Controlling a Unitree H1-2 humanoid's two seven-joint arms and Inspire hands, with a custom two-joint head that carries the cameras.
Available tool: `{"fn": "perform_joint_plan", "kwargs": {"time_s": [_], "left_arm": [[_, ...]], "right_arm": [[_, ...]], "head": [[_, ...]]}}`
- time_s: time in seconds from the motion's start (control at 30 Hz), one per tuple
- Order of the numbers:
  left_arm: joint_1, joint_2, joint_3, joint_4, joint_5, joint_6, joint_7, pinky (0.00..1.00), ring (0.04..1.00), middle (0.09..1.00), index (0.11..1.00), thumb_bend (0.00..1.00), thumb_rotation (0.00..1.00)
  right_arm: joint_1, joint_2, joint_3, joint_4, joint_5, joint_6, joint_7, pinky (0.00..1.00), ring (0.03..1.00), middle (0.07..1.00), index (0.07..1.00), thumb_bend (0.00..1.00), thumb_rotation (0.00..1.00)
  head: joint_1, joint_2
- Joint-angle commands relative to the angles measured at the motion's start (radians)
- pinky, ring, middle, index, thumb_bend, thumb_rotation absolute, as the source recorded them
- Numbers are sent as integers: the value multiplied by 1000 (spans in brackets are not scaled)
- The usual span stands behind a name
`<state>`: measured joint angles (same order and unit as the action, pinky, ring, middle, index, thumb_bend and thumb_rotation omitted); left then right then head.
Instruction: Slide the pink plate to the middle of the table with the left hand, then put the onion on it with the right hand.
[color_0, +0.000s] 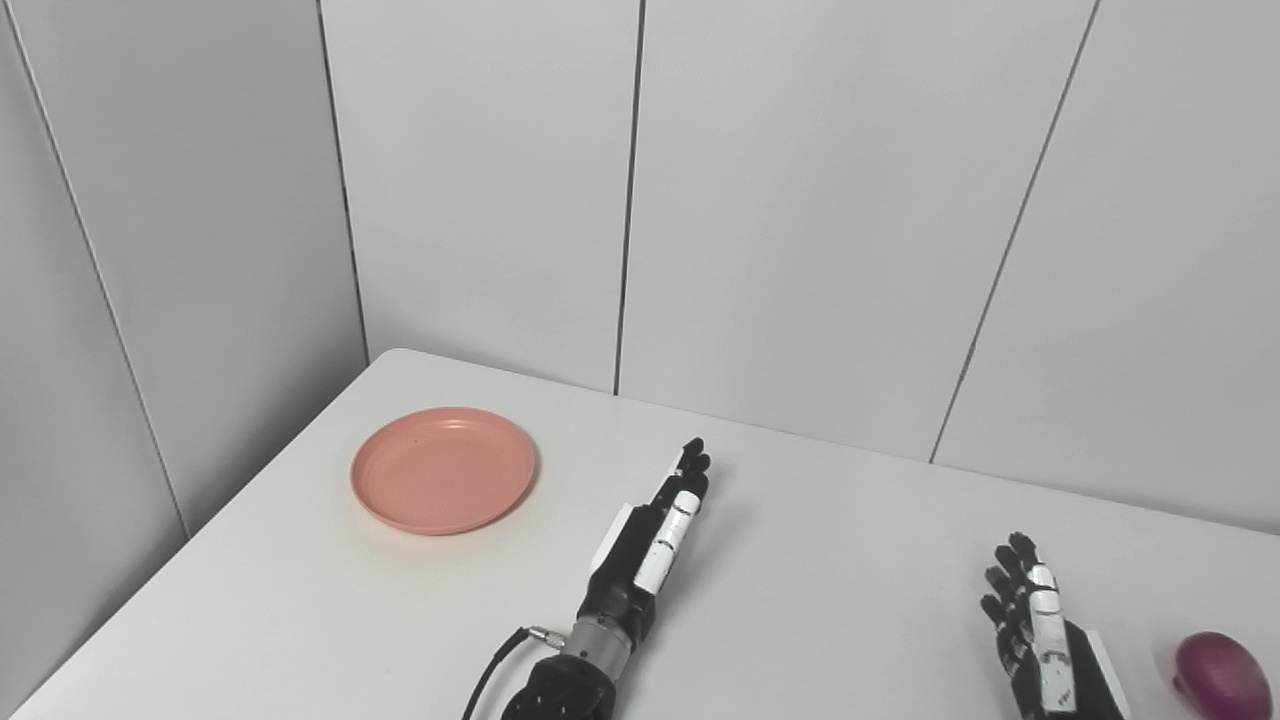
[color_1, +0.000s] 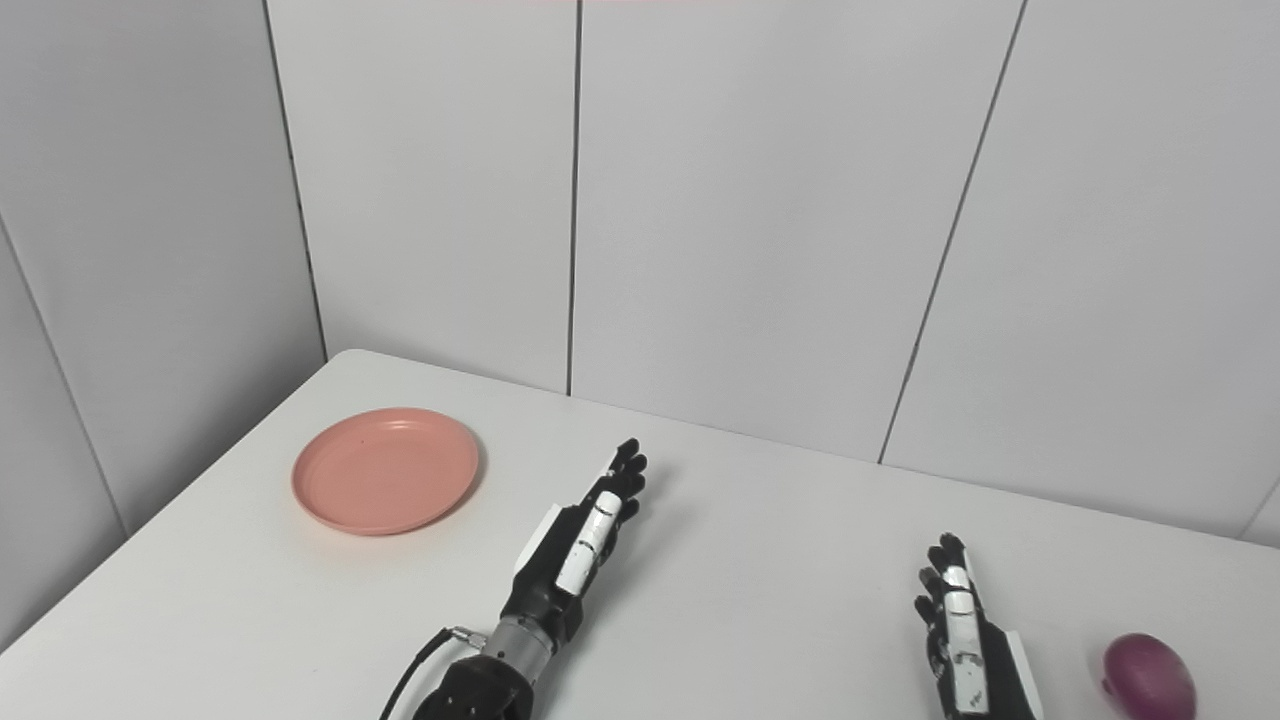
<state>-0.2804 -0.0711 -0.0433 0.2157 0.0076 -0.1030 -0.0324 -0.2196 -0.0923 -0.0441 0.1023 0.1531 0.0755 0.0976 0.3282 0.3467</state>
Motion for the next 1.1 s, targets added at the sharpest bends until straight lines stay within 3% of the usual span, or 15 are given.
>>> {"fn": "perform_joint_plan", "kwargs": {"time_s": [0.0,0.47,1.07], "left_arm": [[-60,24,3,-44,-17,1,-23,982,986,995,992,612,1000],[-101,172,103,-104,-99,73,-56,978,970,979,976,638,1000],[-150,328,262,-51,-208,124,-65,944,949,950,943,624,1000]], "right_arm": [[-32,0,-5,-40,11,13,4,1000,1000,1000,1000,430,1000],[-23,3,-5,-86,-4,28,-7,1000,1000,1000,1000,313,1000],[-14,8,-10,-138,10,88,-6,1000,1000,1000,1000,278,1000]], "head": [[2,-1],[26,-24],[34,-18]]}}
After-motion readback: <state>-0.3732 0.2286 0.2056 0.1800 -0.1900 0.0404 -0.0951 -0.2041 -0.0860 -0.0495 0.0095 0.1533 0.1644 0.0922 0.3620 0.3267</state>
